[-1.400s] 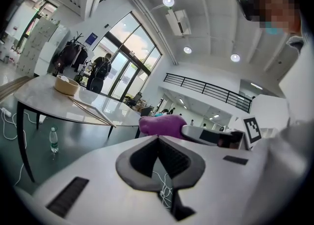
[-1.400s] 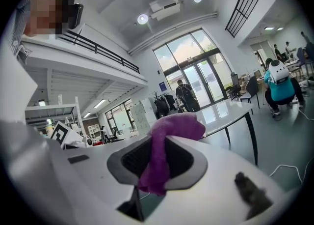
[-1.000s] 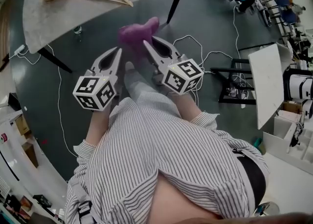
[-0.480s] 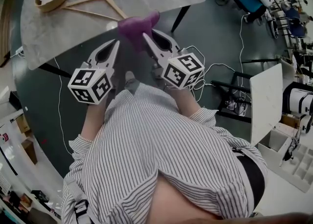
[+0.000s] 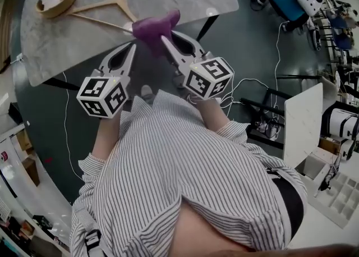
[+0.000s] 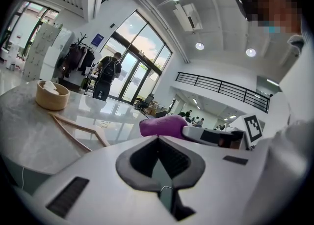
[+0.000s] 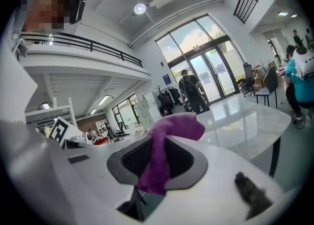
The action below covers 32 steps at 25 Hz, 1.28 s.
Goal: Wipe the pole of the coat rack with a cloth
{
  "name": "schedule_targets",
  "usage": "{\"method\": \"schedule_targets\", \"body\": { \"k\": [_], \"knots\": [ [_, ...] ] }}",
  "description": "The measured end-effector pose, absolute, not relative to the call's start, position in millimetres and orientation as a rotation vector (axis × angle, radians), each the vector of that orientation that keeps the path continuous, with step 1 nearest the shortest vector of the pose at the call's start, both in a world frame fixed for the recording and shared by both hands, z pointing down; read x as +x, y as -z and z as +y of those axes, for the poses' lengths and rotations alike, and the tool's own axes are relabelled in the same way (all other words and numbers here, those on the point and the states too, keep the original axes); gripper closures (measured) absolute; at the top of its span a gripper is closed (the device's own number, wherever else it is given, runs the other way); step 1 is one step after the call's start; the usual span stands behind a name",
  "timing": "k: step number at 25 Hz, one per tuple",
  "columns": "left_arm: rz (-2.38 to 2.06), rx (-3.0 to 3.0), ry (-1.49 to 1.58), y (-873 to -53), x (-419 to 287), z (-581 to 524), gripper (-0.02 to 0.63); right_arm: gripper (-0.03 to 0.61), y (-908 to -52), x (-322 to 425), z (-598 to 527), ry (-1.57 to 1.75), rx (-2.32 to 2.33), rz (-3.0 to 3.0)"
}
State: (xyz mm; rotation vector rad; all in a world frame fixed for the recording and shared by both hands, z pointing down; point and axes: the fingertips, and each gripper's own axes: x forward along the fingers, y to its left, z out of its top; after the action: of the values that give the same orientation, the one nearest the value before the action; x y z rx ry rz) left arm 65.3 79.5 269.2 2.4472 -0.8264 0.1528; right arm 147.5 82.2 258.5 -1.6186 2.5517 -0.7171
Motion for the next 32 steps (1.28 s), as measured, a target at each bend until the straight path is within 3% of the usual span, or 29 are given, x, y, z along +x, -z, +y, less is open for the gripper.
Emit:
{"method": "schedule_targets", "body": {
  "k": [32],
  "knots": [
    [-0.579, 2.462, -0.317, -292.4, 42.6, -29.9, 0.603, 0.492, -280.1, 132.0, -9.4, 0.811, -1.865, 2.352]
  ]
}}
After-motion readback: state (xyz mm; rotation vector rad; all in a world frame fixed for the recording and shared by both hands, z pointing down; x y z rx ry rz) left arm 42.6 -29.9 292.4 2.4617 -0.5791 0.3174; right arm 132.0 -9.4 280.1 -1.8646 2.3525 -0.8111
